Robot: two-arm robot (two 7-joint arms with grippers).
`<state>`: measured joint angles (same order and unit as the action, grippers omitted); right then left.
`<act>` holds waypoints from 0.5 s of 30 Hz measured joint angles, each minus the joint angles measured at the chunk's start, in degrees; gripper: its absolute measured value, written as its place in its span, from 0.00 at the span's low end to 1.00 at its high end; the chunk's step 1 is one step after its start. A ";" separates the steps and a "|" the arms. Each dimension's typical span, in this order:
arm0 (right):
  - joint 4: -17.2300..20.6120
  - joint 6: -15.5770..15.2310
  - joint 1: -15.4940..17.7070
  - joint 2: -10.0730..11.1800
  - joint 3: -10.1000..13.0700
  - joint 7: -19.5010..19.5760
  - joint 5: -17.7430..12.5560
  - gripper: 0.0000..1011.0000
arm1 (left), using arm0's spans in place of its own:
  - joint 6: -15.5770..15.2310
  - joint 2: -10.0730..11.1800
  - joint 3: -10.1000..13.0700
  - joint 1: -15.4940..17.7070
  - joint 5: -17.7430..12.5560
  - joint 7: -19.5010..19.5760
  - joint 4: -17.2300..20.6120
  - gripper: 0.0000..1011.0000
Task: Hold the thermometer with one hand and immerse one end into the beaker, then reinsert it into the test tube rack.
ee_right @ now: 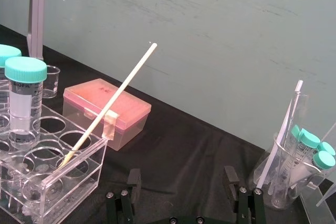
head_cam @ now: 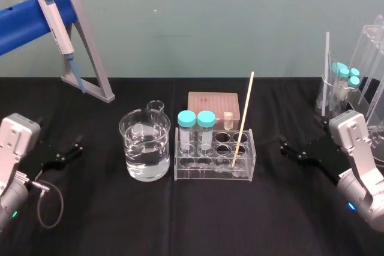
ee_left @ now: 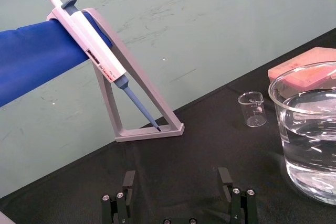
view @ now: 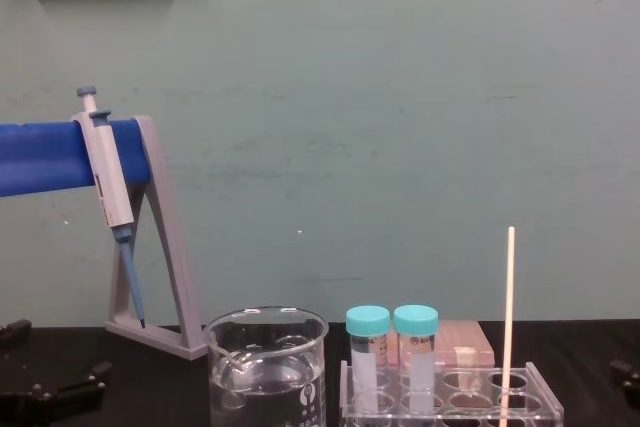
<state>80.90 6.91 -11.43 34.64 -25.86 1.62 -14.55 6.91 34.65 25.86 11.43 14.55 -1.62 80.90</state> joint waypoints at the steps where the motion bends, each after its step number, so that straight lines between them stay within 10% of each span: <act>1: 0.00 0.00 0.00 0.00 0.00 0.00 0.00 0.99 | 0.00 0.00 0.00 0.00 0.00 0.00 0.00 0.99; 15: 0.00 0.00 0.00 0.00 0.00 0.00 0.00 0.99 | 0.00 0.00 0.00 0.00 0.00 0.00 0.00 0.99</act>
<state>80.90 6.91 -11.43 34.65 -25.86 1.62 -14.55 6.91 34.65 25.86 11.43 14.55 -1.62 80.90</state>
